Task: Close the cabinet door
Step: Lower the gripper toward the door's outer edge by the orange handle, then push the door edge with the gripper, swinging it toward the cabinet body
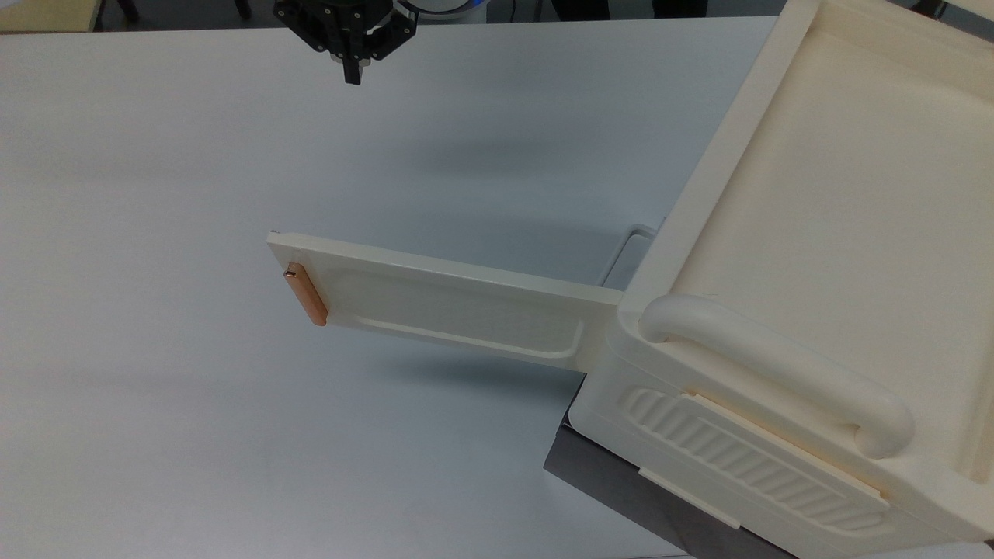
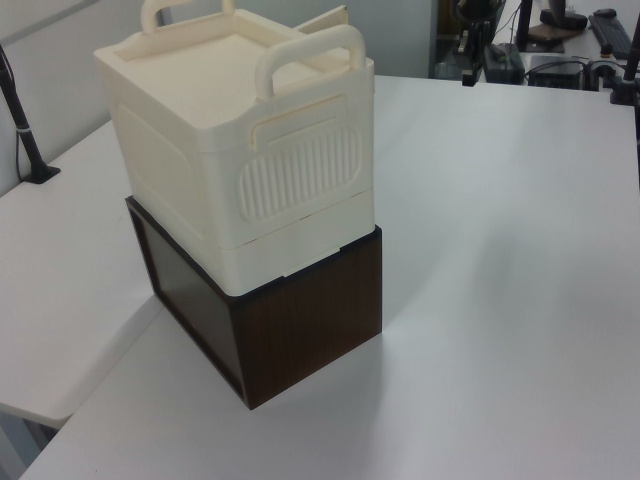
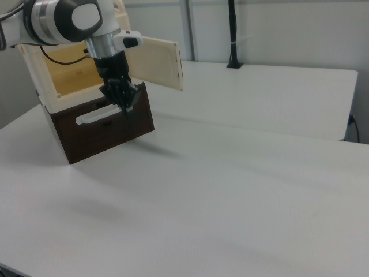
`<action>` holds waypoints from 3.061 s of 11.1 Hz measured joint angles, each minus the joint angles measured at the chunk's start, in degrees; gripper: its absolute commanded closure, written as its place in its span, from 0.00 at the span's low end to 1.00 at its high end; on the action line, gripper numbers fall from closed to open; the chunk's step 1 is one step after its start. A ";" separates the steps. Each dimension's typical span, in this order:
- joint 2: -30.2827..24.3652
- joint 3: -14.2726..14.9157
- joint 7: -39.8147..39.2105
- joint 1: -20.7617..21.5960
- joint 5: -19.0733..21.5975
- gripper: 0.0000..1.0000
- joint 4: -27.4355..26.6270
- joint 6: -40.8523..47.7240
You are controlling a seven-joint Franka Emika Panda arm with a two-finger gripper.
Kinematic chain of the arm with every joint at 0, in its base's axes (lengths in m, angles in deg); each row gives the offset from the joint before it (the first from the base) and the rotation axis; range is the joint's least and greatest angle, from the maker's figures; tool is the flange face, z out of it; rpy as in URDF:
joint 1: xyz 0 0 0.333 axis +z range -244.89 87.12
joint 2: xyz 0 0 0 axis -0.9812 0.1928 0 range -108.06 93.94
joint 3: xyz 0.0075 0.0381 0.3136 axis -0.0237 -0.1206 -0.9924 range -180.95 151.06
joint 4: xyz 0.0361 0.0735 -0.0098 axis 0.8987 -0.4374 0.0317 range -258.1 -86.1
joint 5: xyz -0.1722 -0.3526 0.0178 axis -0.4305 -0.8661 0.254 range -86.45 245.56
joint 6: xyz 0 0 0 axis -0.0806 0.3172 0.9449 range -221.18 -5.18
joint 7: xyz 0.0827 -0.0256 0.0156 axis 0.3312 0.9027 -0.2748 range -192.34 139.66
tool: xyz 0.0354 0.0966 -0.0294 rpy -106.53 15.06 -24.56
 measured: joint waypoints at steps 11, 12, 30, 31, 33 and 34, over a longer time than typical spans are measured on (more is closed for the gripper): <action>6.82 0.47 5.44 -0.09 0.00 1.00 9.50 -39.19; 7.06 0.59 6.04 -0.16 0.00 1.00 9.60 -43.30; 12.55 0.55 5.25 -1.44 0.44 1.00 10.00 -48.91; 11.99 0.50 3.01 -1.28 2.90 1.00 10.03 -46.14; 10.76 0.43 -2.53 -1.00 8.40 1.00 10.27 -40.30; 10.00 0.27 -5.23 -0.82 10.85 1.00 10.39 -36.98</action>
